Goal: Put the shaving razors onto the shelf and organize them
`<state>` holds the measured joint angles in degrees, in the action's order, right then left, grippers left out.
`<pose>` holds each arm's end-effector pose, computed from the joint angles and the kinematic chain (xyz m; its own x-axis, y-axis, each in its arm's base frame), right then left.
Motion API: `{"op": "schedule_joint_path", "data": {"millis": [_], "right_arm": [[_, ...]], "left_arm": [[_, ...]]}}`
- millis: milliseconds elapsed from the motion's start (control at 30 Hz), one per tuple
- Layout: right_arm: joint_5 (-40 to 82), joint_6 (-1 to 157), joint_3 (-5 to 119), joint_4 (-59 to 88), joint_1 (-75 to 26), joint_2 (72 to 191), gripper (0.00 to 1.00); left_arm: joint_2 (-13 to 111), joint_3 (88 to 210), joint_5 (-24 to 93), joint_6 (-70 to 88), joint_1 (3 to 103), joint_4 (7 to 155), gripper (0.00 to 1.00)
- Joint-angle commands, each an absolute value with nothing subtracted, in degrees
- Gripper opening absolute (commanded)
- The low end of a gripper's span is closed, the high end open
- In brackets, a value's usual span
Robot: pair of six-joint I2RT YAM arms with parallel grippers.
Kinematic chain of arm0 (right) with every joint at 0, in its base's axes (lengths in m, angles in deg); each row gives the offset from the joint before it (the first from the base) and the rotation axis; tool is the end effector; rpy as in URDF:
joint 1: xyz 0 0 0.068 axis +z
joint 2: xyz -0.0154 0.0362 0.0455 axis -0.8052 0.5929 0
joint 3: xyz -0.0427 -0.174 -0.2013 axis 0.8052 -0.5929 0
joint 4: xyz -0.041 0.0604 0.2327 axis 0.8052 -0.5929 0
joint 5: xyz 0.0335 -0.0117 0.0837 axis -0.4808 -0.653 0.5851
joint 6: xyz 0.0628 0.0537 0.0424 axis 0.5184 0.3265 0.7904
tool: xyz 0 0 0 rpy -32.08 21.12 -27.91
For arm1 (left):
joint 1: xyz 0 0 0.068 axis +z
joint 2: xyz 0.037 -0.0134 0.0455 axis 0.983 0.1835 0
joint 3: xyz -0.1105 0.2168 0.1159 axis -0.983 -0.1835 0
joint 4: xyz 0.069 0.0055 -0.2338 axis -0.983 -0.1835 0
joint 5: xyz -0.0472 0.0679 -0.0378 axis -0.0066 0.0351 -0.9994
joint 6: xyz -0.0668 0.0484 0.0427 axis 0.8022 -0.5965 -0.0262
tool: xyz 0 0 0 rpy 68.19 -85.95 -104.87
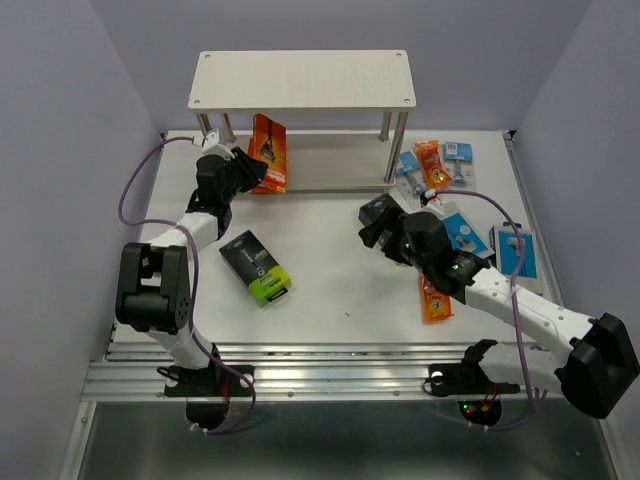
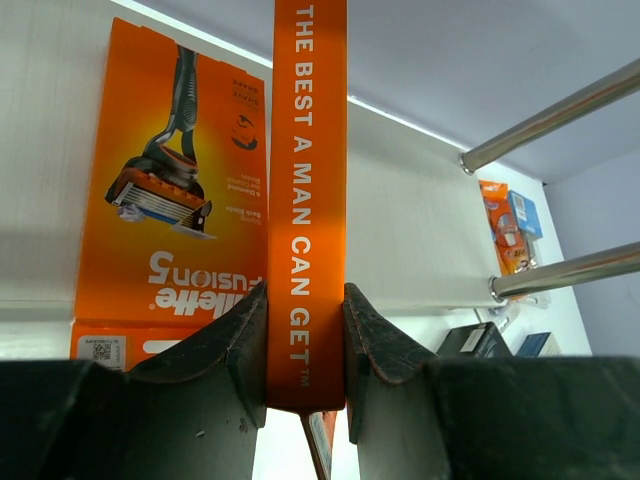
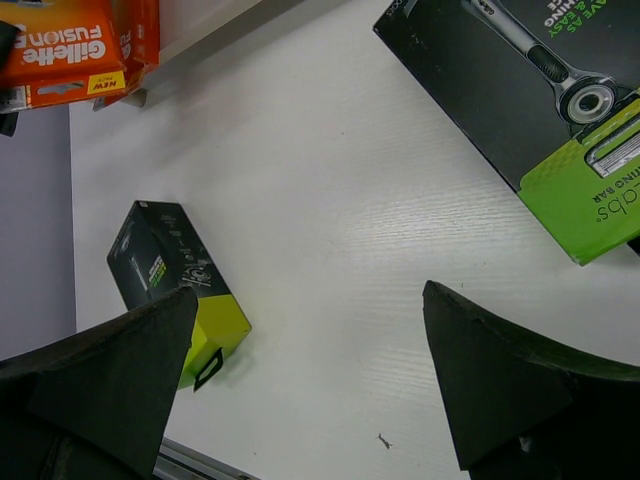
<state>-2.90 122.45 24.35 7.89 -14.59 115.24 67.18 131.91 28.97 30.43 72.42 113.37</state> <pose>0.2288 0.1562 0.2467 -0.5621 0.5100 -0.6511 0.0287 0.7988 0.6009 0.4001 -0.0693 0.2696 -0.2496 -0.4993 -0.8297 0.2612 0.7903 -0.5542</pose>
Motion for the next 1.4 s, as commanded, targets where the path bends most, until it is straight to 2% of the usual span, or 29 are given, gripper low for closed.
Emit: {"op": "schedule_joint_path", "data": {"millis": [0,767,1367], "right_arm": [[-3.85,122.45,24.74,9.09,-14.87,114.21,1.0],[-8.42,121.4,22.46,9.1,-14.87,110.61,1.0],[-9.12,121.48,22.45,9.1,-14.87,110.87,1.0]], "left_arm": [[65.53,135.4,29.15,26.29,72.74,113.77,0.0],[68.7,139.97,30.2,25.67,72.83,108.67,0.0],[70.37,142.08,31.44,28.31,72.83,105.32,0.04]]}}
